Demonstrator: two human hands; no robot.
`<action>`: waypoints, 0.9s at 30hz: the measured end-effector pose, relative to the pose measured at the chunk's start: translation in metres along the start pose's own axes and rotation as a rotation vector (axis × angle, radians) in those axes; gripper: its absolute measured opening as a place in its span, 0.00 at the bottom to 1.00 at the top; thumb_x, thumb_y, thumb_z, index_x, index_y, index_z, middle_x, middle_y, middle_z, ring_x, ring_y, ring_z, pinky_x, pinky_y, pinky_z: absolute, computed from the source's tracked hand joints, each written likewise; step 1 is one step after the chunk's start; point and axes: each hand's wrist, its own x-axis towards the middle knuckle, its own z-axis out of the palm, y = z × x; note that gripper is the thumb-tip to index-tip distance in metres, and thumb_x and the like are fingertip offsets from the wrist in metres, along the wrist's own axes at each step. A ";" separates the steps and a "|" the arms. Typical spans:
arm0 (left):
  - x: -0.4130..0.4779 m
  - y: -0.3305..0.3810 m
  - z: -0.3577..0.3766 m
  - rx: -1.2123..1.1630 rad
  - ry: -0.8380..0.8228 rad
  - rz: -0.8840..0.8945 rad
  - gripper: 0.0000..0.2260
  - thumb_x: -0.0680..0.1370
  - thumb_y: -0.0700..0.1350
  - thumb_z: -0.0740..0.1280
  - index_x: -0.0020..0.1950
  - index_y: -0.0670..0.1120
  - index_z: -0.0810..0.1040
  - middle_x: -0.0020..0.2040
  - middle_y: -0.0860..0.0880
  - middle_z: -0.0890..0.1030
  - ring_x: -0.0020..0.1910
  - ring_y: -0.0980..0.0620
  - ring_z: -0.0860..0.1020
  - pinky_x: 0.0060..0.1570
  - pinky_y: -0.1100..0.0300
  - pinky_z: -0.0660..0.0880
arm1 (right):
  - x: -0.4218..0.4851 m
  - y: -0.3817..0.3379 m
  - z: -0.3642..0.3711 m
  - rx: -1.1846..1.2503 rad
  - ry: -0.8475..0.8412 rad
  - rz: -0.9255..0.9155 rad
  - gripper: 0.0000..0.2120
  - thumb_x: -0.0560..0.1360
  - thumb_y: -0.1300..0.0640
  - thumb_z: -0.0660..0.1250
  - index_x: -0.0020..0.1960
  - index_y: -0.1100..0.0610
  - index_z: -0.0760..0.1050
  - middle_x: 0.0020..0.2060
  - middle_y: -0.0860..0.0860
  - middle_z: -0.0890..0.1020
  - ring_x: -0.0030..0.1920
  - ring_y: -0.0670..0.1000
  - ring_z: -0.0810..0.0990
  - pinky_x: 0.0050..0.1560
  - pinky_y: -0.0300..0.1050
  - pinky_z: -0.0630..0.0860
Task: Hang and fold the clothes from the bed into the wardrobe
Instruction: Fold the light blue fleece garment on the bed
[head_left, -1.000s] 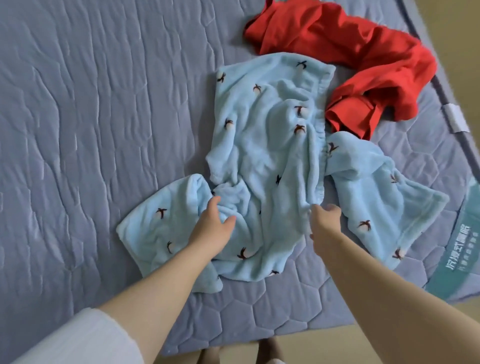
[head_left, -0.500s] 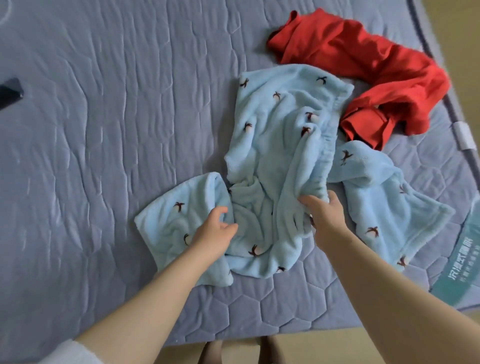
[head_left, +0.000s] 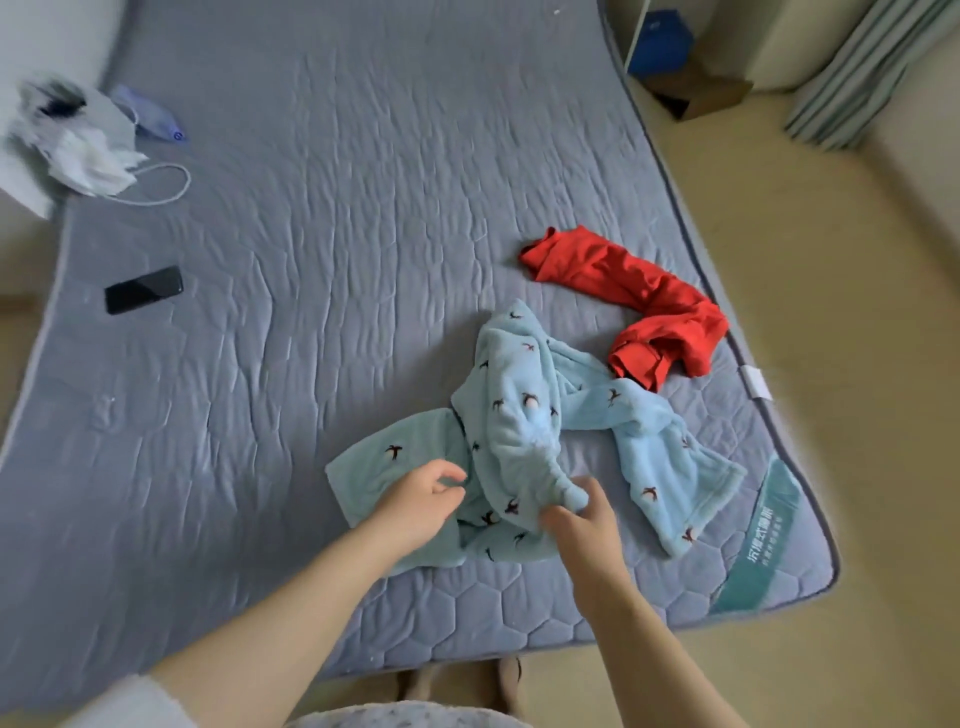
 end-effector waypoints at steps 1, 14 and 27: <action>-0.011 0.004 -0.004 0.016 -0.005 0.014 0.08 0.79 0.46 0.59 0.56 0.54 0.73 0.52 0.50 0.78 0.52 0.50 0.77 0.47 0.59 0.71 | -0.013 -0.005 0.002 0.014 -0.006 0.013 0.10 0.71 0.70 0.60 0.42 0.55 0.67 0.37 0.51 0.71 0.36 0.48 0.67 0.34 0.40 0.65; -0.101 0.087 -0.053 0.221 -0.092 0.570 0.31 0.74 0.32 0.61 0.73 0.54 0.60 0.71 0.54 0.64 0.69 0.55 0.65 0.67 0.61 0.63 | -0.105 -0.105 0.002 -0.009 -0.166 -0.238 0.13 0.67 0.71 0.62 0.40 0.53 0.77 0.35 0.51 0.79 0.40 0.51 0.78 0.41 0.43 0.75; -0.151 0.204 -0.162 0.044 0.354 0.858 0.20 0.64 0.50 0.66 0.52 0.42 0.76 0.49 0.42 0.80 0.51 0.43 0.78 0.52 0.48 0.74 | -0.141 -0.277 0.018 -0.044 0.010 -0.823 0.07 0.68 0.67 0.63 0.35 0.57 0.75 0.26 0.47 0.72 0.29 0.45 0.69 0.28 0.34 0.67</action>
